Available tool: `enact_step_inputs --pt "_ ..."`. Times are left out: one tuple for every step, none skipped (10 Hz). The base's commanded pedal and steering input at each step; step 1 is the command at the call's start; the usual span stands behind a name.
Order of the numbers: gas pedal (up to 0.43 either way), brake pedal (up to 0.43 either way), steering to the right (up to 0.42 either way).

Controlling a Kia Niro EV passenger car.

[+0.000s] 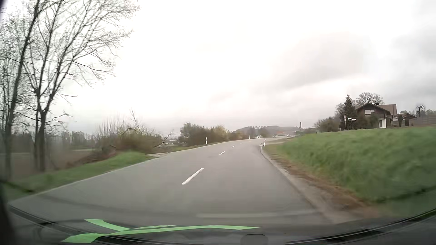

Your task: Follow the waypoints while adhering to traffic rules and regulations

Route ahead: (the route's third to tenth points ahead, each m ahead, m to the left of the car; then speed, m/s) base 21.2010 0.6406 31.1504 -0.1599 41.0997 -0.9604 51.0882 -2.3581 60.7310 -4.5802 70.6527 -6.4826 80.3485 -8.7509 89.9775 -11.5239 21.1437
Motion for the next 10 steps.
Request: enact_step_inputs --pt "0.118 0.0 0.011" --pt "0.087 0.0 0.014" --pt "0.079 0.0 0.016" --pt "0.079 0.0 0.016" --pt "0.079 0.0 0.016" --pt "0.079 0.0 0.016" --pt "0.087 0.0 0.016" --pt "0.087 0.0 0.017" --pt "0.087 0.0 0.019" --pt "0.087 0.0 0.021"
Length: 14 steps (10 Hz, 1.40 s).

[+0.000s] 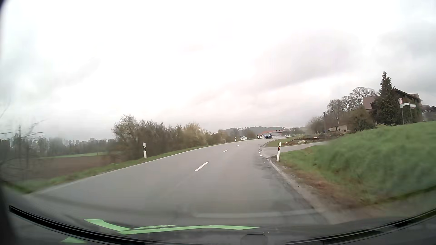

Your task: Follow the waypoints while adhering to traffic rules and regulations

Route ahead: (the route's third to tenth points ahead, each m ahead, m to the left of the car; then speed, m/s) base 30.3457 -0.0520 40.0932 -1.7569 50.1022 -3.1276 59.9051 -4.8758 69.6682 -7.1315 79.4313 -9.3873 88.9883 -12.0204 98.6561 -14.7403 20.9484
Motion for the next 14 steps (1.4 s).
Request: enact_step_inputs --pt "0.079 0.0 0.022" --pt "0.079 0.0 0.022" --pt "0.067 0.0 0.019" --pt "0.067 0.0 0.015" --pt "0.067 0.0 0.015" --pt "0.067 0.0 0.015" --pt "0.067 0.0 0.015" --pt "0.079 0.0 0.016" --pt "0.087 0.0 0.017" --pt "0.098 0.0 0.016" --pt "0.11 0.0 0.017" --pt "0.15 0.0 0.017" --pt "0.177 0.0 0.017" --pt "0.209 0.0 0.017"
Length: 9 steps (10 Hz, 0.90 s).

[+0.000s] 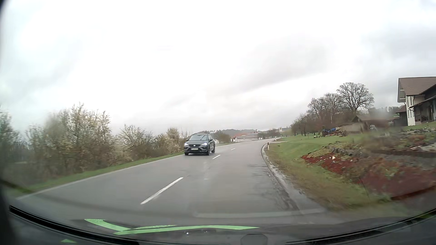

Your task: Follow the waypoints while adhering to traffic rules and regulations

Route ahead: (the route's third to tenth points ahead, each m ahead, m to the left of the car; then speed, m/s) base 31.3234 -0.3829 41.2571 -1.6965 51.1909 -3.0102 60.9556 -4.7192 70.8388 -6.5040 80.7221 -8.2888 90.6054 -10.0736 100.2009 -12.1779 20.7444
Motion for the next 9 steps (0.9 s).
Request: enact_step_inputs --pt "0.22 0.0 0.017" --pt "0.22 0.0 0.017" --pt "0.22 0.0 0.017" --pt "0.228 0.0 0.017" --pt "0.228 0.0 0.017" --pt "0.228 0.0 0.011" --pt "0.22 0.0 0.007" --pt "0.197 0.0 0.006" --pt "0.197 0.0 0.01"
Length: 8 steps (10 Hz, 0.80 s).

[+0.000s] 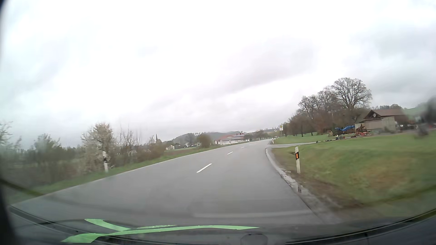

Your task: Follow the waypoints while adhering to traffic rules and regulations

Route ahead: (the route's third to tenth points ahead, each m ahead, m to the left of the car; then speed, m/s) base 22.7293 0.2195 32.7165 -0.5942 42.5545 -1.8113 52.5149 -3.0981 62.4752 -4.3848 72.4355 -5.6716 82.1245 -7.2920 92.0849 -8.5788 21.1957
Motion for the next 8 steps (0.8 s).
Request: enact_step_inputs --pt "0.197 0.0 0.014" --pt "0.209 0.0 0.019" --pt "0.209 0.0 0.022" --pt "0.22 0.0 0.022" --pt "0.22 0.0 0.022" --pt "0.228 0.0 0.023" --pt "0.228 0.0 0.023" --pt "0.24 0.0 0.023"
